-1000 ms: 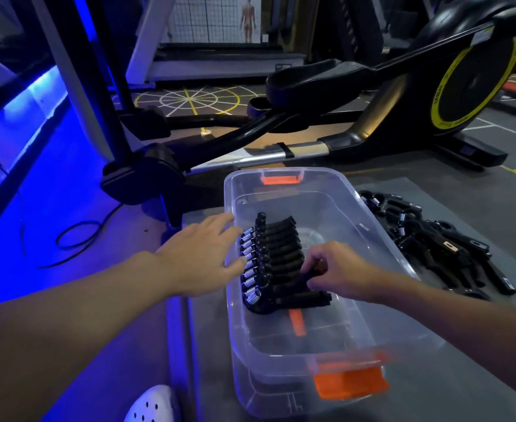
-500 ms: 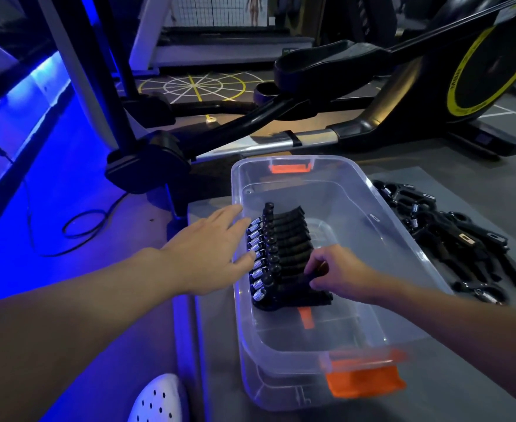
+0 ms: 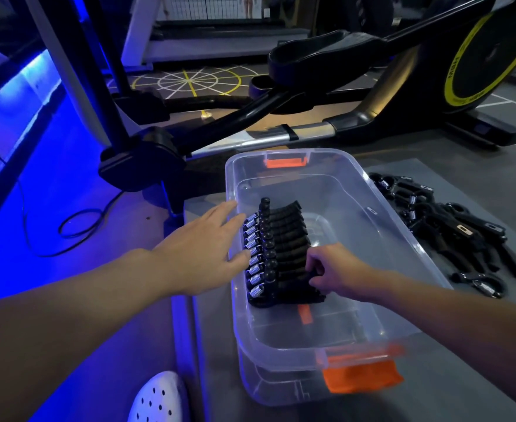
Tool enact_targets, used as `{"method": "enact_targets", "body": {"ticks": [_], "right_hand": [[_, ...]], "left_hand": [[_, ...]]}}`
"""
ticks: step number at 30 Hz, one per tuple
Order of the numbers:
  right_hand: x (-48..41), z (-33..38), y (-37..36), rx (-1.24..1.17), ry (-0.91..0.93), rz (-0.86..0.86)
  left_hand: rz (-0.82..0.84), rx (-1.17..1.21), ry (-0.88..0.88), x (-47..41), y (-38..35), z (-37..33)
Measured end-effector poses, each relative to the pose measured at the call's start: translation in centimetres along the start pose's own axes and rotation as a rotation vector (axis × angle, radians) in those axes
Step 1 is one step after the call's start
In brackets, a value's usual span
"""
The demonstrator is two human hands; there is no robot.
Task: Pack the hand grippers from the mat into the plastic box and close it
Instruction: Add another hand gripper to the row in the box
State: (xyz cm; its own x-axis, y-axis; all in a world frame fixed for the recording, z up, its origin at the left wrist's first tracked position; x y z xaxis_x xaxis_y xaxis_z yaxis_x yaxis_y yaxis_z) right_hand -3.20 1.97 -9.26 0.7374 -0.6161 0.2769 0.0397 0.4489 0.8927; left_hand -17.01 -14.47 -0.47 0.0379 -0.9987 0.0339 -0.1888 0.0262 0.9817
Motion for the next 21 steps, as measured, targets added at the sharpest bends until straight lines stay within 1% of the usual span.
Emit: {"method": "enact_targets", "body": {"ticks": [3, 7, 10, 15, 21], "right_hand": [[0.08, -0.41, -0.31, 0.027, -0.009, 0.017], [-0.13, -0.46, -0.55, 0.057, -0.001, 0.017], [-0.33, -0.57, -0.75, 0.067, 0.005, 0.013], [-0.50, -0.91, -0.78, 0.030, -0.012, 0.003], [-0.69, -1.12, -0.90, 0.032, 0.014, 0.030]], "left_hand": [[0.081, 0.066, 0.005, 0.49, -0.17, 0.02], [0.124, 0.142, 0.009, 0.96, -0.14, 0.27], [0.144, 0.169, 0.001, 0.96, -0.43, 0.51], [0.149, 0.148, -0.010, 0.95, -0.40, 0.59], [0.144, 0.158, -0.003, 1.01, -0.30, 0.43]]}}
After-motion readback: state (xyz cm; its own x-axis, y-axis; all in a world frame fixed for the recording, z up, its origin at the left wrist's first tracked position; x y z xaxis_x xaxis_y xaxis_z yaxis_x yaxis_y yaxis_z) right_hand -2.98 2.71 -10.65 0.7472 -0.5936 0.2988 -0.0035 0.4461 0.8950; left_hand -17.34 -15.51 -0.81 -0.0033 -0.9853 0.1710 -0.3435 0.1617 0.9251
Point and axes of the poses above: each hand's wrist, its own x-axis away from the middle knuckle, its own y-axis out of the back of the hand, z = x × y, the point moved 7 cm from there along -x, towards the middle knuckle, and after that the axes turned 13 degrees about -y, right-handed, at the moved point
